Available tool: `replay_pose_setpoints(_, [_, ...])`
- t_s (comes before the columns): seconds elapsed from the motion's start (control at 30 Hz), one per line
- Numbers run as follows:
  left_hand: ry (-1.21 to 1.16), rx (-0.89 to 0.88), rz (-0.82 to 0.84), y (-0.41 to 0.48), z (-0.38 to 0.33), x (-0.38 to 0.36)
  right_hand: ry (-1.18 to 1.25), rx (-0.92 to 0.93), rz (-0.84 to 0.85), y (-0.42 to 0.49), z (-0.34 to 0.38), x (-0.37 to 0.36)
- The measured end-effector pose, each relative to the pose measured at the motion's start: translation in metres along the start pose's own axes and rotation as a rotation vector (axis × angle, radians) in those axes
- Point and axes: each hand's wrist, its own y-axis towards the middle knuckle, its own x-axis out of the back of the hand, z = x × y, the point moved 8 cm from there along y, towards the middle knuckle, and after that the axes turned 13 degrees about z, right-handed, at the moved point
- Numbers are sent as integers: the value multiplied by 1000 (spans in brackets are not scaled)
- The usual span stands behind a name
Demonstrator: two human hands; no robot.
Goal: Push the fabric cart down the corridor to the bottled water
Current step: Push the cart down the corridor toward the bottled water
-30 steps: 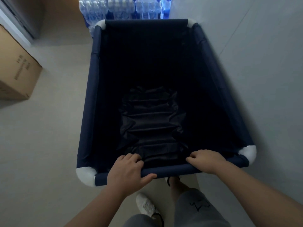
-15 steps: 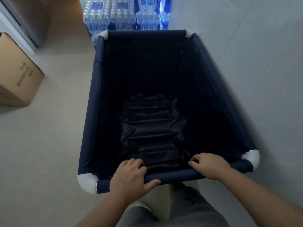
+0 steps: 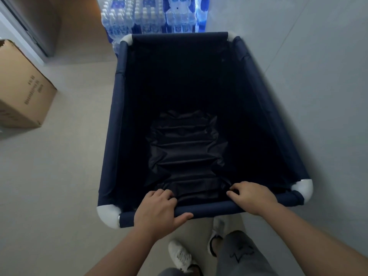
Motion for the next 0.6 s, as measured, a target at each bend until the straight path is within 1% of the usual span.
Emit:
replay_pose_setpoints(0.1, [-3,-1,22,1,1,0,6,0,-31,-1,0,2])
replay_pose_setpoints(0.23, [-20,3,46,2,3,0,12,-9,-31,-2,0,2])
replay_pose_setpoints(0.43, [-8,7,8,1,4,5,8,-8,-54,-3,2,6])
replay_pose_setpoints(0.6, [-12,13,14,0,7,5,7,-28,-41,-4,6,8])
